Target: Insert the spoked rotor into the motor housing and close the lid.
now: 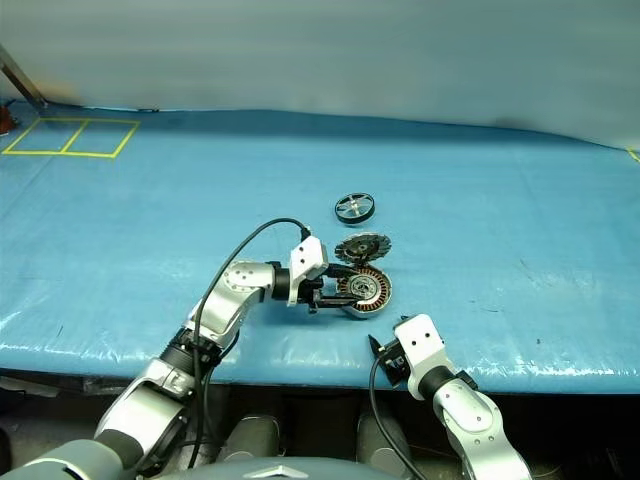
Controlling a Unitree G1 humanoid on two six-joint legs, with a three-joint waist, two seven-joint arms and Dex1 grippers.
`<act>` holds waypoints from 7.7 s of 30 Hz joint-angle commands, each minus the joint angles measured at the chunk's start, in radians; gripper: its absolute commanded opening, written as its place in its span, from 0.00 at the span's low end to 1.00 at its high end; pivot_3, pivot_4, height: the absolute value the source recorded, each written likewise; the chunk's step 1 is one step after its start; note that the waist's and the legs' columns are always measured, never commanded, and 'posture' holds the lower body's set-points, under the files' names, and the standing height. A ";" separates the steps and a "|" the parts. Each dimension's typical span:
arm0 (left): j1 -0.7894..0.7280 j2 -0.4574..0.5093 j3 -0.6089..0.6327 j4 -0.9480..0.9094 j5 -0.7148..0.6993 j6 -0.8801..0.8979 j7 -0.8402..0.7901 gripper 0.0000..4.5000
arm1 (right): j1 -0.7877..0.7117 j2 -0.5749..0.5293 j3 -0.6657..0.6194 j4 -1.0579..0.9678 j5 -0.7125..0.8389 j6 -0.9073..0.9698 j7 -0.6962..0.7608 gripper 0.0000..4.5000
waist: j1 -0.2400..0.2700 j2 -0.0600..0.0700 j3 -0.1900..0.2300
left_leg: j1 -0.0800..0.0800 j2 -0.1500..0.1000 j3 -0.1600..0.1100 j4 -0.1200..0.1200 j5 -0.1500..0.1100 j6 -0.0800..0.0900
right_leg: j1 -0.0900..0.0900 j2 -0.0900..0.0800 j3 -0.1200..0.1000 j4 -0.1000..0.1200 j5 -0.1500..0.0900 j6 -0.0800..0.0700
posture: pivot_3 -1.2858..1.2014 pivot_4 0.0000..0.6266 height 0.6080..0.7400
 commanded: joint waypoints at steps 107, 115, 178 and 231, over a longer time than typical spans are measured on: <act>-0.067 -0.020 -0.078 -0.047 0.059 0.148 0.061 0.00 | 0.042 0.005 0.035 -0.014 -0.036 -0.014 -0.025 0.84 | 0.002 0.000 0.000 | 0.002 0.000 0.000 0.000 0.000 0.000 | 0.002 0.000 0.000 0.000 0.000 0.000 | 0.52 0.24 1.00; -0.075 -0.034 -0.098 -0.031 0.073 0.149 0.055 0.00 | 0.038 0.002 0.037 -0.013 -0.038 -0.017 -0.028 0.84 | -0.001 0.000 0.000 | 0.002 0.000 0.000 0.001 0.000 0.000 | 0.002 0.000 0.000 0.001 0.000 0.000 | 0.52 0.24 1.00; 0.018 0.079 0.104 -0.122 -0.083 0.004 -0.007 0.00 | -0.071 -0.008 -0.047 -0.155 0.103 -0.012 0.039 0.76 | -0.004 0.001 0.000 | 0.000 0.000 0.000 0.002 0.000 0.000 | 0.001 0.000 0.000 0.001 0.001 0.001 | 0.52 0.24 1.00; 0.376 0.236 0.114 -0.470 -0.189 0.026 0.067 0.00 | -0.408 0.065 -0.023 0.202 0.164 -0.061 0.133 0.01 | -0.011 0.002 0.000 | 0.004 0.001 0.001 -0.003 0.001 -0.001 | 0.001 0.000 0.001 0.001 0.000 -0.002 | 0.52 0.24 1.00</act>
